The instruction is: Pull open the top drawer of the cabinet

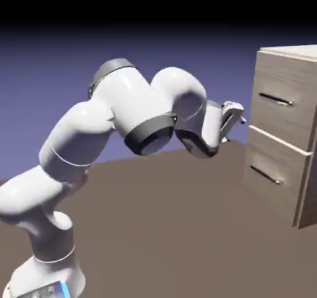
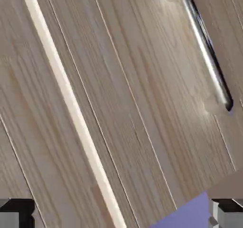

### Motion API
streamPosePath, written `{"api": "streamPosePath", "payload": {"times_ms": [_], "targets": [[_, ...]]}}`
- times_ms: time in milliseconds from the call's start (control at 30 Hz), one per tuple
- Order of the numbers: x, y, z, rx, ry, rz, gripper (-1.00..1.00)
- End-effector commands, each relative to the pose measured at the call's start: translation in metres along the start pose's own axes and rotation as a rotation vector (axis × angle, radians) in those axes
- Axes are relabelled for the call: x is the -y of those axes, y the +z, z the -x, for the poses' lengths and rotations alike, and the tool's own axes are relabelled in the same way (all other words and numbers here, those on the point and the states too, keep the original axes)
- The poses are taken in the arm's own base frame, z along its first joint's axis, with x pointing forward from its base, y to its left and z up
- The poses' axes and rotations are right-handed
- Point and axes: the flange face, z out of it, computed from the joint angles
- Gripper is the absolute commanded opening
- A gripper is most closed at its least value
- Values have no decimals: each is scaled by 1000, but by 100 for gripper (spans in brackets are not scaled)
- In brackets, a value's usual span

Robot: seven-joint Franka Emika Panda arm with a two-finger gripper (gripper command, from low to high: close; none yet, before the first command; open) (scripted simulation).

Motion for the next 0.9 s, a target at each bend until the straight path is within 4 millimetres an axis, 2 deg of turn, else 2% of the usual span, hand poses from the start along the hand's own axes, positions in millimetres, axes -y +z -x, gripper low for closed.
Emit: {"api": "streamPosePath", "payload": {"times_ms": [0, 167, 200, 400, 433, 467, 500, 867], "targets": [[12, 2, 6, 34, -44, -25, 0], [78, 10, 31, 166, -244, -188, 0], [78, 10, 31, 166, -244, -188, 0], [86, 58, 40, 166, -244, -188, 0], [86, 58, 40, 166, -244, -188, 0], [86, 58, 40, 166, -244, -188, -100], [86, 58, 40, 166, -244, -188, -100], [70, -35, 22, 166, -244, -188, -100]]}}
